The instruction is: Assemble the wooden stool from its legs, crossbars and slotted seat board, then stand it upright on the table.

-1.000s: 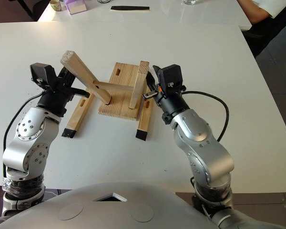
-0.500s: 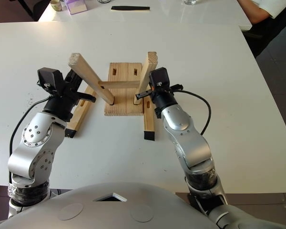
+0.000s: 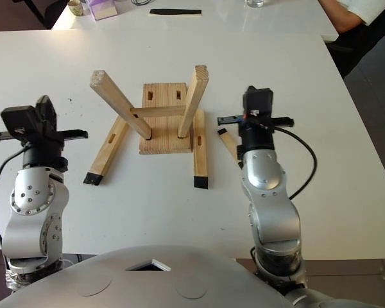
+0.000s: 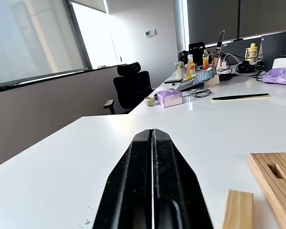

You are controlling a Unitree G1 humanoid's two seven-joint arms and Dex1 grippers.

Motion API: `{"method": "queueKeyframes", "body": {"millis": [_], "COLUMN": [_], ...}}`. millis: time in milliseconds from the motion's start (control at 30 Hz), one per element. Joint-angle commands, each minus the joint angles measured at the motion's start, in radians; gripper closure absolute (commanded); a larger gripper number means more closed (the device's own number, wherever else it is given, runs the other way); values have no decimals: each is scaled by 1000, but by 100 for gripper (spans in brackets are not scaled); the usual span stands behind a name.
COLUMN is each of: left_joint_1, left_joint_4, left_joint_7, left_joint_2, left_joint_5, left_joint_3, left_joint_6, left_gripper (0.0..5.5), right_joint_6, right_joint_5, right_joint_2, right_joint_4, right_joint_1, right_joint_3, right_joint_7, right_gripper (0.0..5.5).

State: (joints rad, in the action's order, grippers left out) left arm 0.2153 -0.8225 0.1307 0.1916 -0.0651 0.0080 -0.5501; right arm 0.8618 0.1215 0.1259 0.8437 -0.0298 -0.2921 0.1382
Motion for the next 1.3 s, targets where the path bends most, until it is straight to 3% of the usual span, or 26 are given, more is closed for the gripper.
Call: {"method": "queueKeyframes", "body": {"millis": [33,133,367,433,533,633,733,833,967,1100,1300], "left_joint_1": [-131,-150,-75,-73,-81,-169,-336,-525,-671,-716,-785], "left_joint_4": [-13,14,-10,-27,-53,-37,15,103,97,69,222], "left_joint_7": [-258,-285,-234,-217,-227,-211,-192,-152,-135,-64,-41], "left_joint_2": [21,2,48,65,66,33,53,95,110,142,221], "left_joint_5": [-81,-103,-86,-89,-164,-375,-600,-747,-951,-1146,-1144], "left_joint_3": [-435,-434,-232,-144,13,247,383,456,386,348,306], "left_joint_6": [-50,-52,-25,-41,-83,-148,-209,-239,-290,-305,-299], "left_gripper": [550,550,550,550,550,550,550,550,550,550,550], "right_joint_6": [-71,-80,-63,-70,-53,-11,-4,36,74,114,54], "right_joint_5": [-50,-47,-65,-91,-225,-402,-536,-653,-741,-846,-810], "right_joint_2": [-35,-14,70,89,63,108,117,78,130,122,96], "right_joint_4": [-57,-89,-80,-46,-5,-70,-222,-323,-311,-274,-374], "right_joint_1": [-158,-154,-91,-49,-34,-133,-378,-587,-625,-632,-670], "right_joint_3": [-321,-328,-253,-150,128,389,499,527,461,487,422], "right_joint_7": [-177,-224,-302,-322,-375,-475,-511,-504,-588,-559,-511], "right_gripper": [548,548,548,548,548,548,548,548,548,548,548]}}
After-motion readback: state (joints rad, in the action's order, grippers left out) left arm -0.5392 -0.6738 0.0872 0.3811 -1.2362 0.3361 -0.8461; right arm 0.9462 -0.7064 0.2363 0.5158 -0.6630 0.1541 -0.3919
